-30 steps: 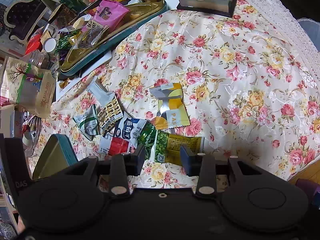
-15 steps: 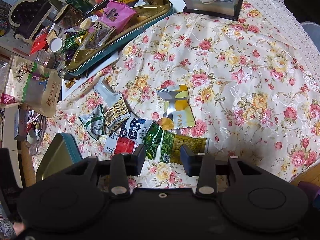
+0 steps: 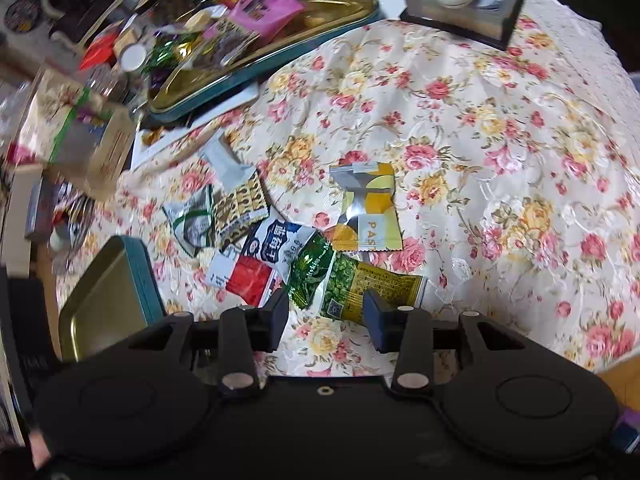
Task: Organize snacks
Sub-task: 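Grasp the gold candy with left tool while right tool grips the green pea bag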
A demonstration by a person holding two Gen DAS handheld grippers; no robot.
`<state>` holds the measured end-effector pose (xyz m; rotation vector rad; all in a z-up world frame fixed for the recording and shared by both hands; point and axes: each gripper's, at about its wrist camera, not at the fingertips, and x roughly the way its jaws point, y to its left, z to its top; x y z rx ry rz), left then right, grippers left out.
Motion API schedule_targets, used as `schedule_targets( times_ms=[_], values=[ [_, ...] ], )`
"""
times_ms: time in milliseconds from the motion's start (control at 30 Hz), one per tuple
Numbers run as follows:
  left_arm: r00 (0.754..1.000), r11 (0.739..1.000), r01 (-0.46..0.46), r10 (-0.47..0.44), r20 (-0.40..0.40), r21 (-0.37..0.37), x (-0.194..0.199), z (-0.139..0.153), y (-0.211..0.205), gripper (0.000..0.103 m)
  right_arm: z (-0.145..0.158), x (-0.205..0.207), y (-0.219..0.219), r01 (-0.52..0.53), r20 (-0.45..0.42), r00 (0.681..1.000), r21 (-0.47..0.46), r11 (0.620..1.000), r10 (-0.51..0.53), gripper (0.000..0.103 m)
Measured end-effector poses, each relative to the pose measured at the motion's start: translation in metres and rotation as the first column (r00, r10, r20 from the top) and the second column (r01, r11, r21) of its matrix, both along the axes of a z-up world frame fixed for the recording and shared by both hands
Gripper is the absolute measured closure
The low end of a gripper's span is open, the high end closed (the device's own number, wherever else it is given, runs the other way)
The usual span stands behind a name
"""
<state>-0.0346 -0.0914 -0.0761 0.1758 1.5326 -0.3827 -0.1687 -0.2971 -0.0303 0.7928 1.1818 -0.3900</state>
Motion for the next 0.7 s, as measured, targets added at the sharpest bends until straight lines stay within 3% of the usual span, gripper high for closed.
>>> schedule_targets(
  times_ms=[300, 467, 600, 700],
  values=[
    [0.996, 0.997, 0.077, -0.078, -0.051, -0.005, 0.001, -0.006, -0.01, 0.07, -0.021, -0.004, 0.018, -0.183, -0.007, 0.983, -0.186, 0.965, 0.185, 0.054],
    [0.982, 0.994, 0.083, -0.093, -0.163, -0.07, 0.017, -0.012, -0.008, 0.07, -0.017, -0.009, 0.041, -0.331, 0.035, 0.932, -0.324, 0.886, 0.361, 0.051],
    [0.988, 0.994, 0.089, -0.097, -0.12, -0.068, 0.019, -0.006, -0.005, 0.07, -0.02, -0.008, 0.055, -0.409, 0.019, 0.892, -0.39, 0.825, 0.451, 0.049],
    [0.987, 0.994, 0.073, -0.083, -0.136, -0.079, 0.022, -0.008, -0.004, 0.07, -0.029, -0.005, 0.062, -0.458, -0.033, 0.87, -0.421, 0.783, 0.491, 0.049]
  ],
)
